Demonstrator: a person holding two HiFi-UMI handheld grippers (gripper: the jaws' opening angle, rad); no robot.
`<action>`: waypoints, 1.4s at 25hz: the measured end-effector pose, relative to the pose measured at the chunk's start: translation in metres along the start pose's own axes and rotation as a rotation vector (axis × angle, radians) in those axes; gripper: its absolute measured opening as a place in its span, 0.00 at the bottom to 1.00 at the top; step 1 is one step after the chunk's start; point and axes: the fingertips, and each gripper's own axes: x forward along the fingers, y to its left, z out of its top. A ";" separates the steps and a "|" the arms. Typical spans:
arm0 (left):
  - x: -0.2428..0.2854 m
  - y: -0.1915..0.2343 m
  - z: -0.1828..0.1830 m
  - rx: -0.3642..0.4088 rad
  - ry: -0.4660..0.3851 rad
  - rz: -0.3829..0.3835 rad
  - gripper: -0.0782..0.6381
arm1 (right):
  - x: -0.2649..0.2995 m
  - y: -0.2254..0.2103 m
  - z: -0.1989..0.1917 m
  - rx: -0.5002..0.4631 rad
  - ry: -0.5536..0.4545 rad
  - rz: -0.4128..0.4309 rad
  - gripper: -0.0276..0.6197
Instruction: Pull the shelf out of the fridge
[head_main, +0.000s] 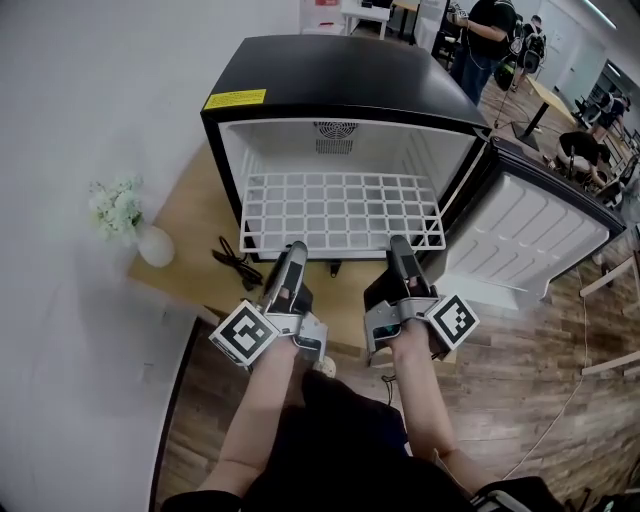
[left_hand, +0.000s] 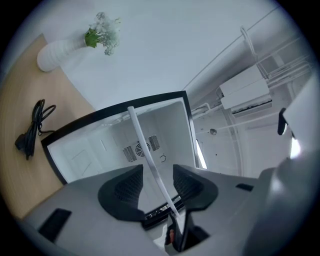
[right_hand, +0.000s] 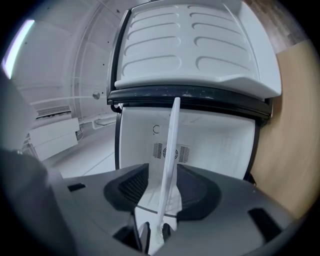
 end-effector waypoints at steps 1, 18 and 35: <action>-0.005 0.002 0.000 0.028 0.005 0.014 0.34 | -0.003 0.000 -0.002 -0.020 0.013 -0.003 0.27; -0.044 -0.011 -0.032 0.775 0.208 0.111 0.35 | -0.053 0.012 -0.014 -0.633 0.099 -0.084 0.25; -0.068 -0.028 -0.067 0.850 0.357 0.000 0.13 | -0.097 0.017 -0.021 -1.098 0.150 -0.101 0.03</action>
